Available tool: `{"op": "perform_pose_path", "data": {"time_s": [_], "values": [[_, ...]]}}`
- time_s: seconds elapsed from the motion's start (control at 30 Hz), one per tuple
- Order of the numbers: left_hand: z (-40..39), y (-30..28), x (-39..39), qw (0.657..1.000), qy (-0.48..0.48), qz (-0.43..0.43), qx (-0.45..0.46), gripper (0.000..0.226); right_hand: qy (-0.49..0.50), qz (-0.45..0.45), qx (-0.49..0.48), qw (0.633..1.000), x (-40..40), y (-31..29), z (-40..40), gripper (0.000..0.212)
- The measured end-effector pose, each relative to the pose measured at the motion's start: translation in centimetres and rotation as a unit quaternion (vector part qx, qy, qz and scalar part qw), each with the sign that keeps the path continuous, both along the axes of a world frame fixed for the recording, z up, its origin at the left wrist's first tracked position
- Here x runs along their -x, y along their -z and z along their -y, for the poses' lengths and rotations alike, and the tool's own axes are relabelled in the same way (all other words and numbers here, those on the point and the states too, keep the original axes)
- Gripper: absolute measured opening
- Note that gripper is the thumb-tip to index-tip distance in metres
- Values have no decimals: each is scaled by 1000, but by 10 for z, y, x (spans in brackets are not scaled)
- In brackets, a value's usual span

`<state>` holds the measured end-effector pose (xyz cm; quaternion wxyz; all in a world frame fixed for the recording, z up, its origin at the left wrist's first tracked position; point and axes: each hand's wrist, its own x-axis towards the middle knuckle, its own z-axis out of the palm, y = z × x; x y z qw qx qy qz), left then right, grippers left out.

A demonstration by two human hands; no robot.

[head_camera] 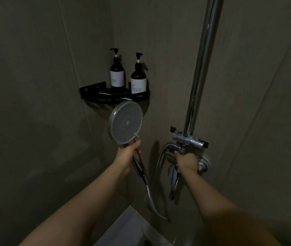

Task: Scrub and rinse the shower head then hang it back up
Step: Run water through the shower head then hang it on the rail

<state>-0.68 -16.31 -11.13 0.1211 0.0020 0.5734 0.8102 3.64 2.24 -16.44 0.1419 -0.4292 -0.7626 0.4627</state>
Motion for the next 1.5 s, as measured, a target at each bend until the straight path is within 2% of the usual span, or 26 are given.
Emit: {"op": "perform_pose_path", "data": {"time_s": [0.13,0.23,0.37,0.4,0.47,0.57,0.63,0.7,0.73,0.77,0.8,0.9,0.97,1.03,1.17,1.23,1.3,1.4,1.43,1.47,1.5], "values": [[0,0,5,1000,-4,10,5,16,-13,40,-42,998,8,1,3,33],[-1,-2,7,1000,-2,7,2,19,-49,79,-109,990,11,2,5,37],[-4,-5,7,1000,-12,17,-6,21,-117,179,-294,931,9,-2,7,29],[-4,-5,7,1000,-12,19,-7,21,-122,197,-312,921,9,-2,7,28],[-6,-3,7,1000,-5,19,-3,22,-134,220,-320,911,11,0,8,28],[-9,-2,7,1000,2,22,2,22,-135,207,-287,925,15,3,9,29],[-13,-1,8,999,-2,32,0,22,-106,184,-197,957,18,1,7,31],[-17,-1,8,999,-2,38,-2,22,-47,105,-22,993,23,0,4,33],[-17,0,8,999,0,37,-2,22,-14,24,100,995,24,2,4,34],[-18,1,8,999,3,36,-3,22,16,-69,237,969,23,3,7,33],[-18,2,7,999,3,36,-4,21,48,-144,340,928,21,6,8,33],[-18,4,4,999,3,38,2,21,99,-222,485,840,15,8,10,38],[-17,5,2,999,2,40,6,20,134,-275,566,766,18,7,13,43],[-15,6,1,999,1,46,12,20,162,-319,591,723,23,10,16,45],[-8,8,2,997,14,70,15,18,176,-360,616,678,29,15,20,39],[-5,9,4,997,10,71,15,18,174,-338,614,692,30,16,20,38],[-2,9,7,998,-5,64,8,18,154,-305,572,745,27,21,16,37],[0,9,13,999,-3,38,19,24,107,-221,423,872,24,22,15,30],[0,10,14,999,-4,30,39,27,147,-193,352,904,23,23,19,32],[0,12,14,998,-5,22,62,29,199,-166,278,925,20,23,25,33],[-1,15,14,997,-6,17,79,27,244,-175,220,928,16,22,32,33]]}}
